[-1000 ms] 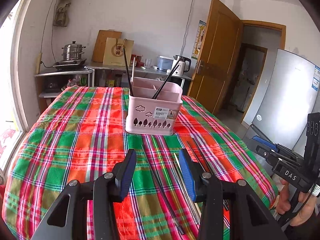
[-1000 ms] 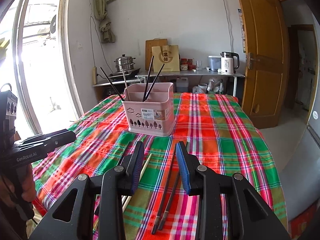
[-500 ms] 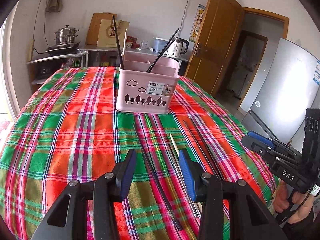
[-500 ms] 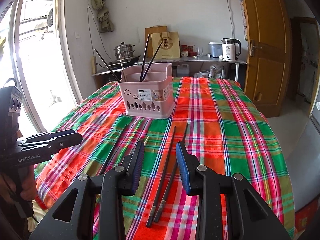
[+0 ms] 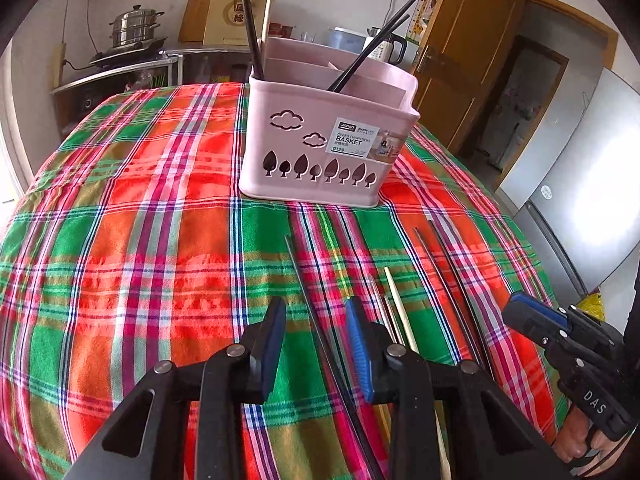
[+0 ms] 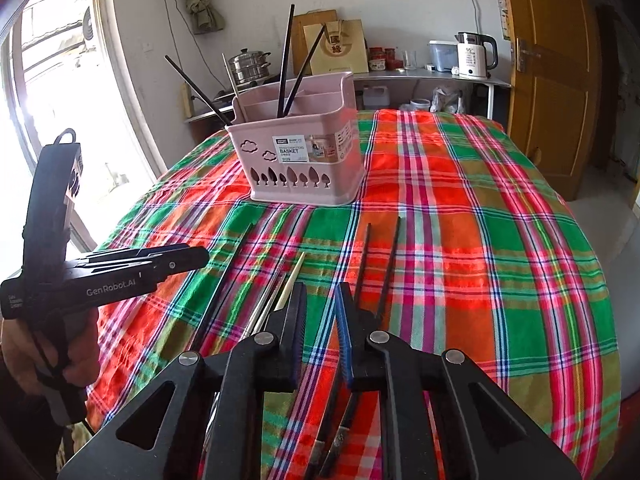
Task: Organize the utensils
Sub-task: 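Grasp a dark chopstick with the left tool while the right tool grasps a wooden chopstick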
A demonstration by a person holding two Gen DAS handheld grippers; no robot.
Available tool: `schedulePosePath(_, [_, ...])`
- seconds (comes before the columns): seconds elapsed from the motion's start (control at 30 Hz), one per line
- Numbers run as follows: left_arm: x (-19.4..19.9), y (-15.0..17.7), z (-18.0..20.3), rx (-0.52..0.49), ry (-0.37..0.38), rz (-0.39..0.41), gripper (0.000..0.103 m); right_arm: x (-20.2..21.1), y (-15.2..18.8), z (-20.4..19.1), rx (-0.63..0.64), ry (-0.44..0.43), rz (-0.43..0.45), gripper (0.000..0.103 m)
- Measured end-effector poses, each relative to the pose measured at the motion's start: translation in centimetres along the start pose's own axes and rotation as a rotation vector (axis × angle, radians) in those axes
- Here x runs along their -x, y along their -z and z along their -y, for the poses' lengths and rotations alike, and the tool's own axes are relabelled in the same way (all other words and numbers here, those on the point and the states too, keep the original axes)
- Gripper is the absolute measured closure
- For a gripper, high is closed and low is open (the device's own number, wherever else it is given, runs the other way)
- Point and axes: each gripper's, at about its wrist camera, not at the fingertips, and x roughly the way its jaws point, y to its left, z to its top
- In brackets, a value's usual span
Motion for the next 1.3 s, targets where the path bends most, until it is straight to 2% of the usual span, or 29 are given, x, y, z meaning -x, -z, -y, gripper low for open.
schedulePosePath(0.17, [-2.3, -1.5, 0.1, -0.021, -0.009, -0.030, 0.074, -2.7, -1.1, -0.5, -0.014, -0.023, -0.059, 0.093])
schedulePosePath(0.23, [-3.1, -1.9, 0.2, -0.027, -0.017, -0.044, 0.078, -3.9, -1.5, -0.6, -0.015, -0.026, -0.084, 0.093])
schedulePosePath(0.57, [-5.1, -1.9, -0.2, -0.040, -0.033, -0.088, 0.087, -8.1, -2.3, -1.0, -0.030, -0.009, -0.177, 0.095])
schedulePosePath(1.13, [-5.5, -2.1, 0.3, -0.084, -0.060, -0.101, 0.087, -9.1, -2.8, -1.8, 0.030, 0.026, -0.221, 0.097])
schedulePosePath(1.23, [-5.7, -2.3, 0.5, -0.097, -0.083, -0.105, 0.094, -9.2, -2.8, -1.7, 0.028, 0.024, -0.221, 0.098])
schedulePosePath(1.3, [-5.7, -2.5, 0.5, -0.095, -0.081, -0.111, 0.094, -9.2, -2.9, -1.6, 0.021, 0.019, -0.220, 0.098])
